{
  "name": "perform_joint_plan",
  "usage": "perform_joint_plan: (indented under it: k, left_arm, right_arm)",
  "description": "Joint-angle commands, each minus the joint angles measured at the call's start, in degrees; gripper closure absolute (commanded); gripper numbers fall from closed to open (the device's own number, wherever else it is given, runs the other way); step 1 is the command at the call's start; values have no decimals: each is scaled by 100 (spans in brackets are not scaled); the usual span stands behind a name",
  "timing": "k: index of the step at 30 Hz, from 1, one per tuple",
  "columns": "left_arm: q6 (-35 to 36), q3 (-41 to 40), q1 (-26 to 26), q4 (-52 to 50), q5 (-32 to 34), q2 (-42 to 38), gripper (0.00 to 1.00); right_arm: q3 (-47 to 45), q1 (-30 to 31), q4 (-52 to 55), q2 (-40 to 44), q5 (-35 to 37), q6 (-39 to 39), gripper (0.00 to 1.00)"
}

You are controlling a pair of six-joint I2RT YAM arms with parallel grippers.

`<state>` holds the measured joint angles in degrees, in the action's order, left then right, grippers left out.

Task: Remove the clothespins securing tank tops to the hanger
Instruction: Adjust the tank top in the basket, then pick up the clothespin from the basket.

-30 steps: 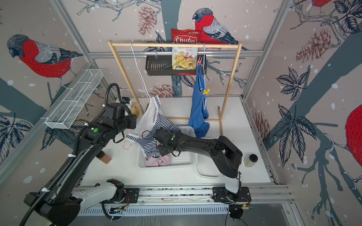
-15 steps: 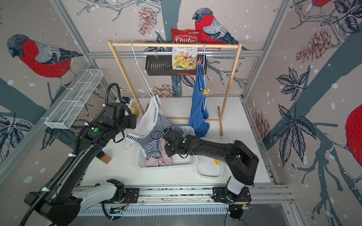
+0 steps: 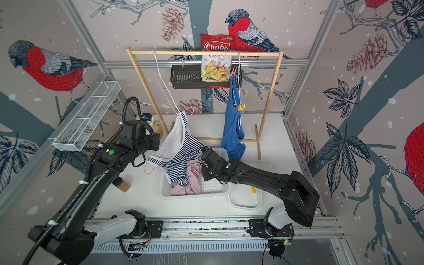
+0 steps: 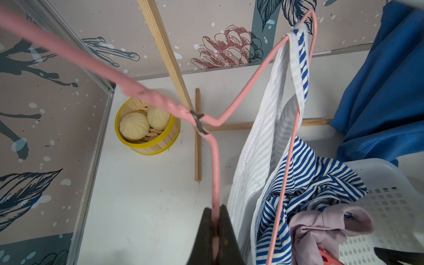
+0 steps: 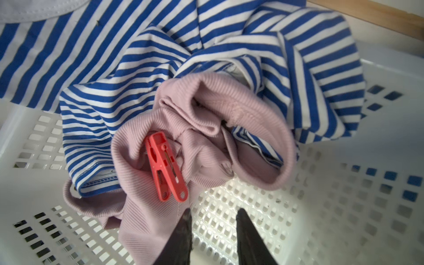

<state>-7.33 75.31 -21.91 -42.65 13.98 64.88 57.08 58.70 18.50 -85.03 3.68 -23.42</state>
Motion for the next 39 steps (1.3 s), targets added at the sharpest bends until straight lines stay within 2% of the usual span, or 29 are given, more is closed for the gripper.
perform_joint_plan:
  k: [1,11,23,29,33,39]
  left_arm:
    - [4,74,11,103,-9,24,100]
    - [-29,45,11,41,-35,-29,100]
    - [-31,28,11,35,-18,-37,100]
    - [-23,32,11,37,0,-29,100]
    - [-23,37,11,30,8,-37,100]
    - [-26,42,7,63,-59,-37,100]
  right_arm:
    - [61,205,-238,2,127,300,66]
    - [471,549,-7,-620,970,619,67]
    - [588,591,-25,-922,791,838,72]
    - [815,617,69,-1215,786,931,83]
    - [819,621,134,-1199,848,915,95]
    - [620,677,468,-659,1035,625,100]
